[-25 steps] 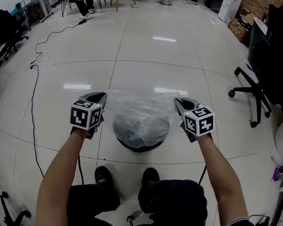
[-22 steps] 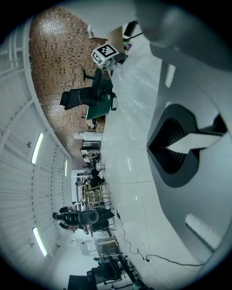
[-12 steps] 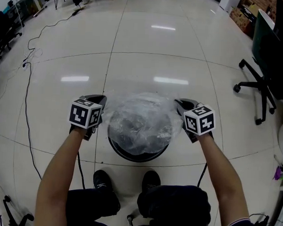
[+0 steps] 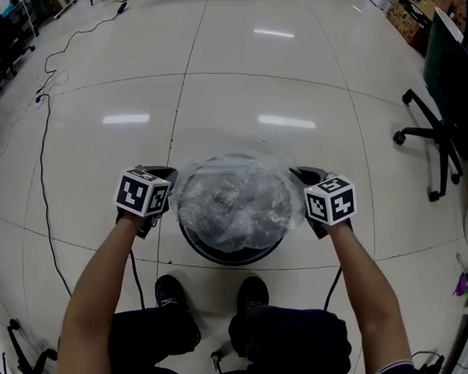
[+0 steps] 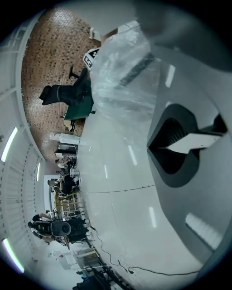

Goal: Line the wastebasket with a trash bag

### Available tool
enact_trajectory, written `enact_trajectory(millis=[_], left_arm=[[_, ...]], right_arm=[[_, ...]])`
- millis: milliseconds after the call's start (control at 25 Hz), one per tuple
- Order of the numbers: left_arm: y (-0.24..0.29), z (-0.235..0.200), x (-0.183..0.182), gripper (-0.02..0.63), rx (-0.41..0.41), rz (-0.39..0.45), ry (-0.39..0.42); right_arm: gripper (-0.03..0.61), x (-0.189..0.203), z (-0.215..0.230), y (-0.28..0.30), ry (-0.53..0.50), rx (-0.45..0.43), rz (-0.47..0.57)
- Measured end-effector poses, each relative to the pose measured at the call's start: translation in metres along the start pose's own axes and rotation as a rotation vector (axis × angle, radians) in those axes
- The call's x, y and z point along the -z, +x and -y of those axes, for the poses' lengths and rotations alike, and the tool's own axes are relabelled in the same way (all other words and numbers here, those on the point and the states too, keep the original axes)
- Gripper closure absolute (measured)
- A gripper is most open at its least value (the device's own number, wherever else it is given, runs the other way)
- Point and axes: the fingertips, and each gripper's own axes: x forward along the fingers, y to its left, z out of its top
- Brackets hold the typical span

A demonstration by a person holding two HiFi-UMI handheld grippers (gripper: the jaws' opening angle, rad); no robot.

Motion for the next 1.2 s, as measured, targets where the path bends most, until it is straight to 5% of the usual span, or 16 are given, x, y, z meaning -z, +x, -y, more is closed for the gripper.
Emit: enact_trajectory(millis=[280, 440, 720, 1200], left_arm=[[-0.005, 0.015, 0.018, 0.601, 0.064, -0.014, -0.026], [-0.023, 0.016, 0.005, 0.583, 0.086, 0.034, -0.008], [-0.057, 0.016, -0.024, 0.501, 0.067, 0.091, 0.021], [-0.080, 0.047, -0.053, 0.497, 0.087, 0.177, 0.071]], right_arm=[[0.572, 0.007, -0.008, -0.008, 0.021, -0.020, 0.014], [0.497, -0.009, -0.005, -0.025, 0.039, -0.026, 0.052], [0.488, -0.037, -0.004, -0.053, 0.044, -0.016, 0.097], [0.459, -0.056, -0.009, -0.093, 0.030, 0.015, 0.146]])
